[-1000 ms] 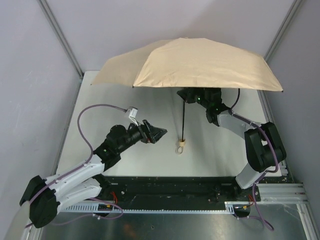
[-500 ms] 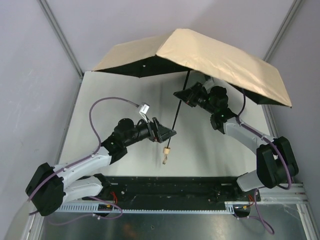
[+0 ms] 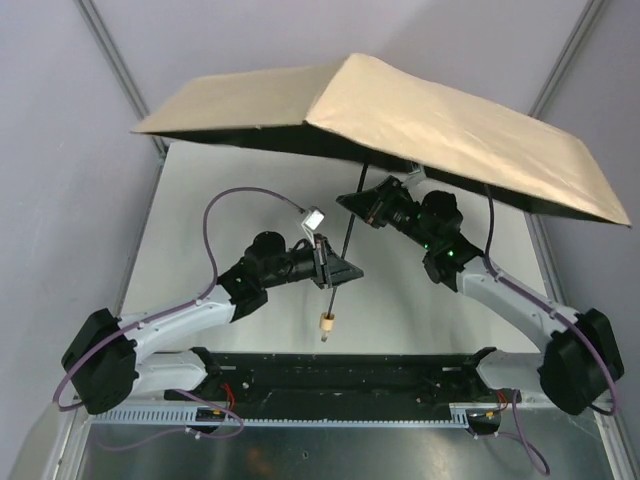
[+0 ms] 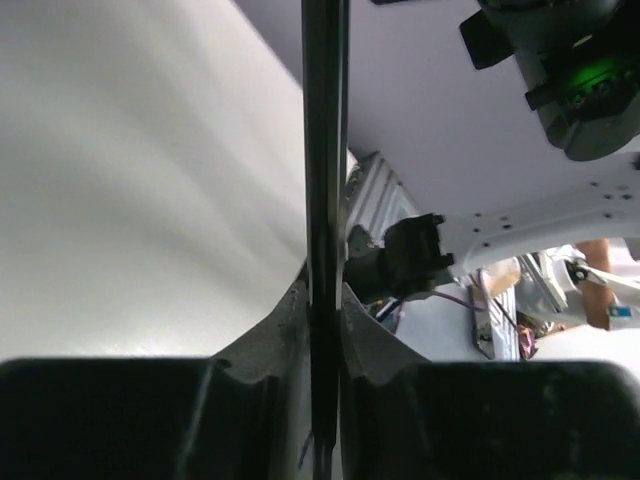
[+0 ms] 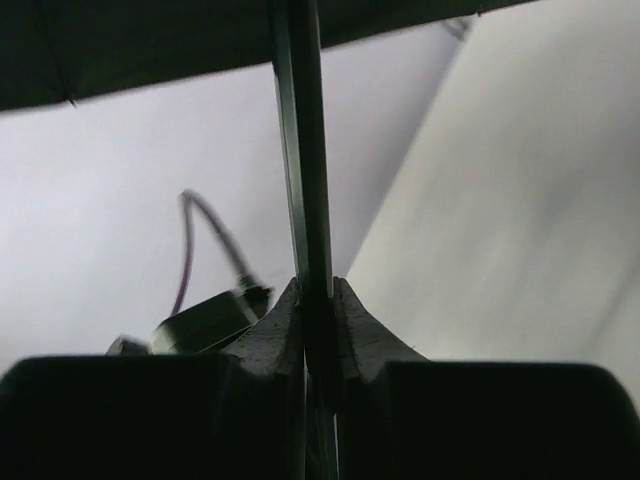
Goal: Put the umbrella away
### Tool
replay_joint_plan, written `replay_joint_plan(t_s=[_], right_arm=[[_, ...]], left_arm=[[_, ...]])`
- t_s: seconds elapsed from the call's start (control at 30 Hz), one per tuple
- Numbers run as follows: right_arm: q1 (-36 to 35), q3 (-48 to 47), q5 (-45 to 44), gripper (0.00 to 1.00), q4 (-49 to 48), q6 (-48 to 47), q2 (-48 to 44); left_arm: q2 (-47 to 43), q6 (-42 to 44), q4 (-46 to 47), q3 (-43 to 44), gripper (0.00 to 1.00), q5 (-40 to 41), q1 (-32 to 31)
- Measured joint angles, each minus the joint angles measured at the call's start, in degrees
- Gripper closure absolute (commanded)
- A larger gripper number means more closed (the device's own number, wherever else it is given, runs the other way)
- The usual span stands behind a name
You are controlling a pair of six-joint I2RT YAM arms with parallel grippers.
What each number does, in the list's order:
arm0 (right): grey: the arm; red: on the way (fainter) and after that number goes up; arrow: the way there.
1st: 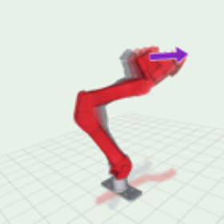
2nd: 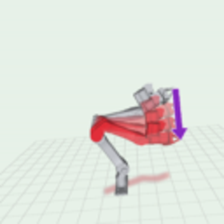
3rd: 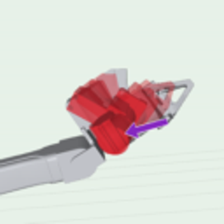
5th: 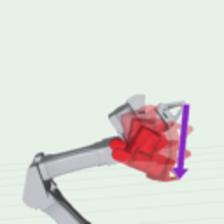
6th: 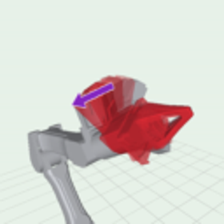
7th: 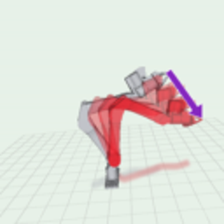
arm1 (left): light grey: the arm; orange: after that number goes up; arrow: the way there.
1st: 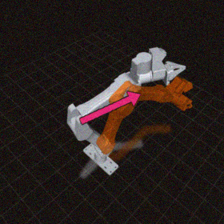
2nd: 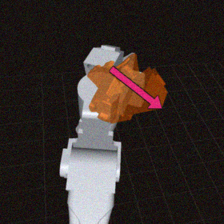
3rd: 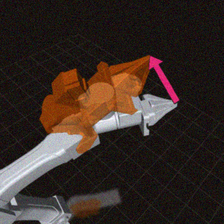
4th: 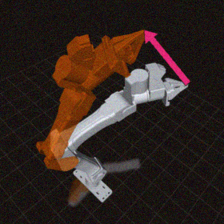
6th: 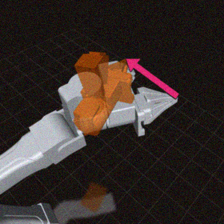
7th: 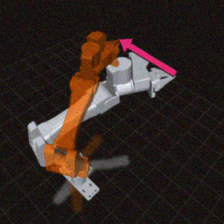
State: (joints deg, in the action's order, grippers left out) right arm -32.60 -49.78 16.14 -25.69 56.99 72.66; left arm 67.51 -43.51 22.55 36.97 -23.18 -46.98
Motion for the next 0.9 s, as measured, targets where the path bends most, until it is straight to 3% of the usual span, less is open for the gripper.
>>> replay_joint_plan(t_s=[0.17, 0.33, 0.47, 0.53, 0.77, 0.9], right_arm=[[-5.77, -4.72, 0.28, 1.0, 3.91, -9.44, -5.42], [-4.66, -11.37, 1.03, 1.0, 8.35, -15.69, -5.64], [-4.94, -11.87, 0.09, 0.97, 12.02, -17.25, -6.75], [-5.11, -11.87, 0.07, 0.91, 13.99, -17.53, -6.88], [-3.63, -11.52, 0.81, 0.49, 14.45, -15.06, -6.34], [-1.14, -10.86, 0.92, 0.4, 9.97, -12.28, -4.35]], left_arm=[[0.2, -0.04, 0.52, 5.44, 0.98, -3.1, -2.82], [3.8, 0.09, 1.31, 11.93, 1.0, -3.93, -3.17], [3.48, 0.07, 1.38, 11.28, 1.0, -2.99, -3.91], [2.64, 0.02, 1.51, 9.75, 1.0, -1.9, -4.31], [-0.39, -0.87, 1.6, 5.38, 1.0, 0.57, -4.79], [-0.98, -2.78, 0.66, 3.41, 1.0, 1.62, -5.05]])
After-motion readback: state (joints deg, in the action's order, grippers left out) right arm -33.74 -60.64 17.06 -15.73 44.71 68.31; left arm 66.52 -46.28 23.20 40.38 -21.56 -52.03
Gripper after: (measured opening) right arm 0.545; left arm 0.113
